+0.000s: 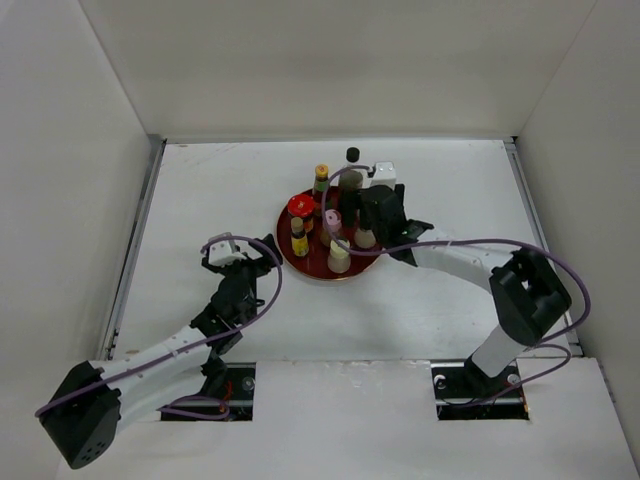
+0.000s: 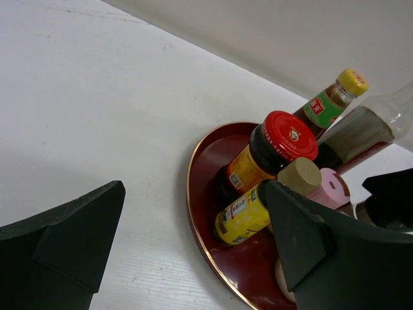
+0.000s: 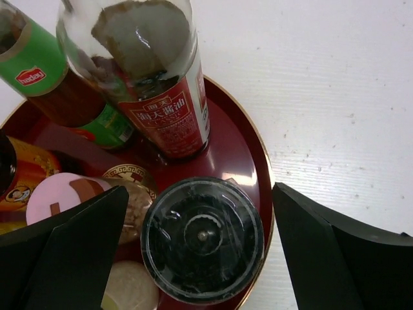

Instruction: Organize the condiment bottles

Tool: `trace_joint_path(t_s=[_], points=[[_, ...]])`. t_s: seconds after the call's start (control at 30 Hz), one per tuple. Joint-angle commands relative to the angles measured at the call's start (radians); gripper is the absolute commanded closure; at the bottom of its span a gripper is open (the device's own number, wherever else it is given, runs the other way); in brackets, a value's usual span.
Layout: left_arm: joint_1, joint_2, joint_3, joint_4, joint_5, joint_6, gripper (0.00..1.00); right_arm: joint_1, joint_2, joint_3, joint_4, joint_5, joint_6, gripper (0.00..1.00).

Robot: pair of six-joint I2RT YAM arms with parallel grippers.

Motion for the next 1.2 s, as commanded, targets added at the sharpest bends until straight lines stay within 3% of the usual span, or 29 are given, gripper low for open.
trace_joint_path(t_s=[0.0, 0.2, 0.33, 0.47, 0.6, 0.77, 1.17], points=[[-0.011, -0.020, 0.071, -0.050, -0.006, -0.011, 0.08, 0.012, -0.112, -0.024, 0.077, 0.027, 0.004, 0.00], [0.003, 0.002, 0.166, -0.177, -0.005, -0.009, 0.15, 0.012, -0.338, -0.176, 0.077, 0.096, 0.038, 0.00], [0.017, 0.102, 0.341, -0.435, -0.005, -0.041, 0.15, -0.028, -0.462, -0.312, 0.065, 0.153, 0.128, 0.00], [0.064, 0.217, 0.557, -0.686, 0.011, -0.066, 0.14, -0.040, -0.501, -0.420, 0.028, 0.147, 0.265, 0.00], [0.115, 0.268, 0.652, -0.716, 0.136, -0.070, 0.13, -0.038, -0.487, -0.463, 0.039, 0.150, 0.310, 0.00], [0.194, 0.276, 0.662, -0.727, 0.296, -0.115, 0.12, -0.037, -0.496, -0.484, 0.062, 0.156, 0.323, 0.00], [0.204, 0.206, 0.579, -0.811, 0.340, -0.175, 0.08, -0.078, -0.478, -0.492, 0.059, 0.136, 0.362, 0.00]])
